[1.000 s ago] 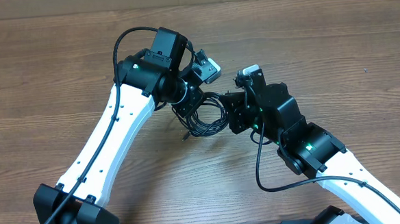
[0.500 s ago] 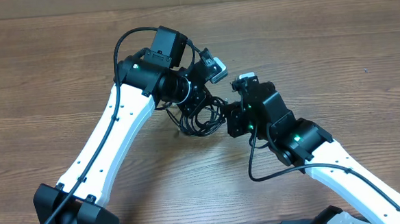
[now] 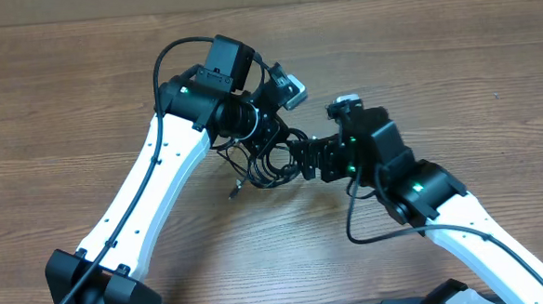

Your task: Untangle cables

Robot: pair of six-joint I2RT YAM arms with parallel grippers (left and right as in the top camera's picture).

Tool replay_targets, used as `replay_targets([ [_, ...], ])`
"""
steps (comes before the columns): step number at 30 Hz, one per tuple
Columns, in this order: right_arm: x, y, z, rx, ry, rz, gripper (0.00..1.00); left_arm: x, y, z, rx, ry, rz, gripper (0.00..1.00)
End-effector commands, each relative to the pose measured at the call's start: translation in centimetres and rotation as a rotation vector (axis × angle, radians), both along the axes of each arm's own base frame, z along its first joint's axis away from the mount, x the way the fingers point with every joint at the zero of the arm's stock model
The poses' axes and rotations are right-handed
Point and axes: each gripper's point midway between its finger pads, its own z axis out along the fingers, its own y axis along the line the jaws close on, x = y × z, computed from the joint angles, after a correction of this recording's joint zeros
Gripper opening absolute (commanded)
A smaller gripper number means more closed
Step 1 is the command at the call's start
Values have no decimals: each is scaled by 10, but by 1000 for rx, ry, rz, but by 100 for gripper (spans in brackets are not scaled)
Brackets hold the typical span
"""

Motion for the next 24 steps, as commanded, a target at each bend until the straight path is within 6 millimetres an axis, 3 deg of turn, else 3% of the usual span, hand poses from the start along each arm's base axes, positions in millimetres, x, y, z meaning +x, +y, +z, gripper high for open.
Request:
replay_targets([
  [1,0,-12,30,47,-58,-36,100,12,10,5,5,-3,93,4],
  [5,-7,-20,31,81,-9,-90,100,18,12,7,-5,-9,114,4],
  [14,-22,-20,3,147,208,-192,100,19,0,18,-101,-3,91,4],
  [20,-29,2,-5,118,199,21,100,17,0,24,-159,27,81,4],
  [24,-26,16,-10,152,220,73,100,15,1,33,-241,59,64,4],
])
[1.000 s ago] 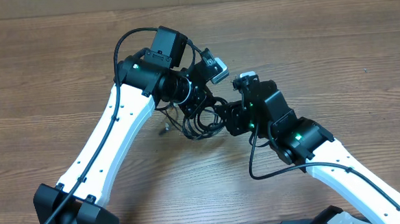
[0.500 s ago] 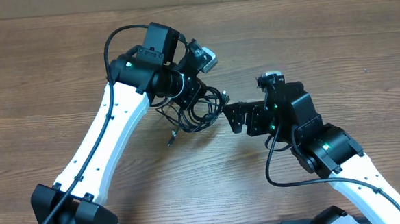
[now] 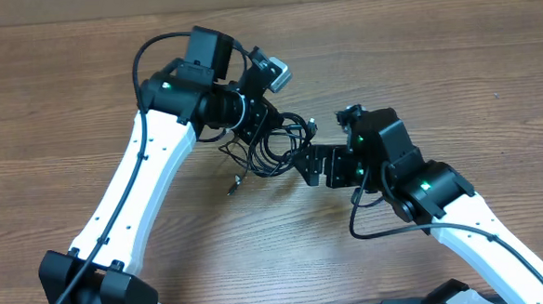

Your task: Untangle cables

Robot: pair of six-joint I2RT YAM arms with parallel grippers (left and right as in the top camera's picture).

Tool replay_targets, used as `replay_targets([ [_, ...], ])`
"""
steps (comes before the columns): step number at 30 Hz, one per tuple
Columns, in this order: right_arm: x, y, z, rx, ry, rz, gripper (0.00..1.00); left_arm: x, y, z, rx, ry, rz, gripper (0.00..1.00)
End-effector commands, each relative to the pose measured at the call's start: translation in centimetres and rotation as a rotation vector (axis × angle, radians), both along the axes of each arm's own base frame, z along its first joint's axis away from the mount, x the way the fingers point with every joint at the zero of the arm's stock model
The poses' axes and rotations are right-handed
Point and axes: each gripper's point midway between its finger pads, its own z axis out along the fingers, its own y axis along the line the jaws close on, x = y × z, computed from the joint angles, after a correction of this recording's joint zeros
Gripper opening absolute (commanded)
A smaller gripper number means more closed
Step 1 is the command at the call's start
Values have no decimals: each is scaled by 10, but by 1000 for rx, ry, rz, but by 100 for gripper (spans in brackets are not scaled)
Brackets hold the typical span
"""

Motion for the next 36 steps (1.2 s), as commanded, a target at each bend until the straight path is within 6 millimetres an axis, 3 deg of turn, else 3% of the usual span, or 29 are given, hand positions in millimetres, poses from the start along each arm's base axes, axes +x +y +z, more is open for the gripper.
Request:
replay_targets([
  [1,1,17,2,55,1,92,100,-4,-4,21,-135,29,-35,4],
  [6,11,29,7,150,16,96,100,-3,11,22,-164,72,-1,4],
  [13,19,21,13,130,-56,118,99,1,35,17,-155,121,68,4],
  [18,23,19,17,113,-113,155,96,2,39,17,-157,127,79,4],
  [25,7,45,44,201,-279,429,82,0,36,20,-177,135,69,4],
  [36,9,50,39,200,-302,478,62,-2,34,22,-192,142,60,4],
])
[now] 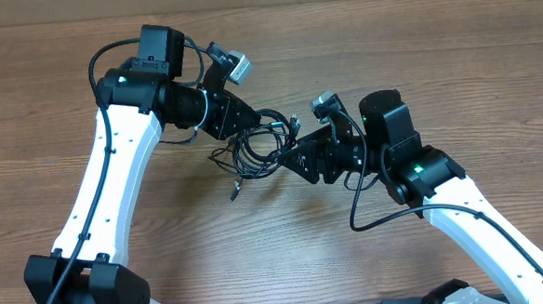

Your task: Untangle cables

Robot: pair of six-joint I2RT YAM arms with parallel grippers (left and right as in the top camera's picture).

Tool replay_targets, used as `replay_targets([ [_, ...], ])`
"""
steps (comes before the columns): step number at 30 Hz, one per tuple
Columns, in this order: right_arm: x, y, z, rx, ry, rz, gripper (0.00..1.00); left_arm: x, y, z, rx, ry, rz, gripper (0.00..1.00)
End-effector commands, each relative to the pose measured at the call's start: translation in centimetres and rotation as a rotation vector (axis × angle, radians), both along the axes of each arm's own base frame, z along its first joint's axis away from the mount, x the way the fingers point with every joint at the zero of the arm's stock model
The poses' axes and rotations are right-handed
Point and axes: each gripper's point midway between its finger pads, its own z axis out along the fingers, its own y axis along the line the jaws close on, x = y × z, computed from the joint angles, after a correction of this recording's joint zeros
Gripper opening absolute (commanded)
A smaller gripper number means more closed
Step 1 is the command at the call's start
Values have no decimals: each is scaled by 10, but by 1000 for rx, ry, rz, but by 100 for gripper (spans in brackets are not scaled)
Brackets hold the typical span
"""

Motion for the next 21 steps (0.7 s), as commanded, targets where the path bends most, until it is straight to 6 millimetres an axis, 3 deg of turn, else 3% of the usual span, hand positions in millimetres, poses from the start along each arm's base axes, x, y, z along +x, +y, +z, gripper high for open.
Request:
replay_targets([
  [1,0,7,10,36,-37,53,62,-3,-4,10,-38,-7,-16,4],
  [5,3,9,16,38,-112,78,58,-3,-4,10,-38,-6,-16,4],
  [10,13,2,6,-32,-155,41,57,-4,-3,9,-34,4,-15,4],
  [15,19,-1,5,-51,-169,10,75,-5,-1,8,-31,12,-8,4],
  [21,17,1,13,-31,-197,35,77,-5,-1,8,-30,13,-8,4],
])
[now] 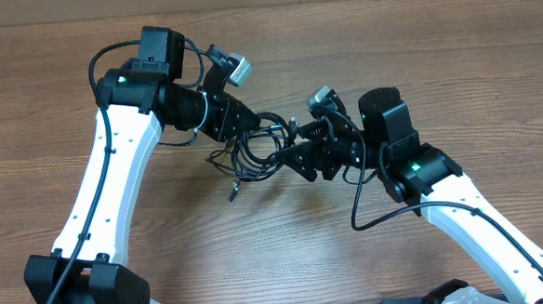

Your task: Untangle cables

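A tangle of thin black cables (253,153) lies mid-table in the overhead view, with a loose plug end (232,193) trailing toward the front. My left gripper (248,127) reaches in from the left and is shut on the upper part of the bundle. From the right, my right gripper (293,156) has its tips against the bundle's right loops. Its fingers overlap from above, so their state is hidden. A small connector (295,124) sticks out at the bundle's top right.
The wooden table (453,59) stretches around both arms. The right arm's own black cable (358,213) loops down beside its forearm. A cardboard edge runs along the back.
The right wrist has tipped up slightly and its gripper has edged a little closer to the bundle. The left arm and the cables look unchanged.
Both grippers were first buried in the tangle at mid-table. Then the right gripper stood back from it while the left held the bundle further back. After that the left arm was further left with the cables, and the right gripper was back at the bundle's right side, where it stays.
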Robot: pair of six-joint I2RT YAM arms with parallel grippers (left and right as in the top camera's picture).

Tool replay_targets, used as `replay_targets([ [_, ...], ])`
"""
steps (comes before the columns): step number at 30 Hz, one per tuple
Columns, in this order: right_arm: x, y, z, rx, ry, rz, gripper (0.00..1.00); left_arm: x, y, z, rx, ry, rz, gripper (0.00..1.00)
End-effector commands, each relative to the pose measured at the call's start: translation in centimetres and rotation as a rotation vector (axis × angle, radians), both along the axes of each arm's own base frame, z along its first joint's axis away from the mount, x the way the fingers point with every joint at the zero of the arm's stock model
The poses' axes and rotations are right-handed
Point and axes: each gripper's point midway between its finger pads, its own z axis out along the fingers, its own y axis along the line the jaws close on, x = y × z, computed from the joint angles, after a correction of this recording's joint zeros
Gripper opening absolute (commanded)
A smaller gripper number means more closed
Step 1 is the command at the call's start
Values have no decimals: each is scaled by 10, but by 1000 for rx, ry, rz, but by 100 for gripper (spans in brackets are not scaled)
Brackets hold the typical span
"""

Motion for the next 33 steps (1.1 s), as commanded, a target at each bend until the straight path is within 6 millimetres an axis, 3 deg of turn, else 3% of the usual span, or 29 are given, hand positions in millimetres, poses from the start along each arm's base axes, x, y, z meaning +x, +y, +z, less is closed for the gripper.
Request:
replay_targets([
  [1,0,4,16,27,-45,32,77,0,-2,9,-33,-13,-7,4],
  [7,-6,4,62,73,-119,51,76,7,11,-4,74,-29,34,4],
  [10,-9,4,74,81,-138,56,78,8,13,-6,91,-33,40,4],
  [21,-25,31,29,-21,-80,165,79,-3,-8,-6,84,-35,-22,4],
  [28,3,20,0,-165,-122,56,76,-9,-18,-6,90,-37,-52,4],
  [33,6,10,-12,-250,-142,39,76,-10,-20,-6,89,-38,-59,4],
])
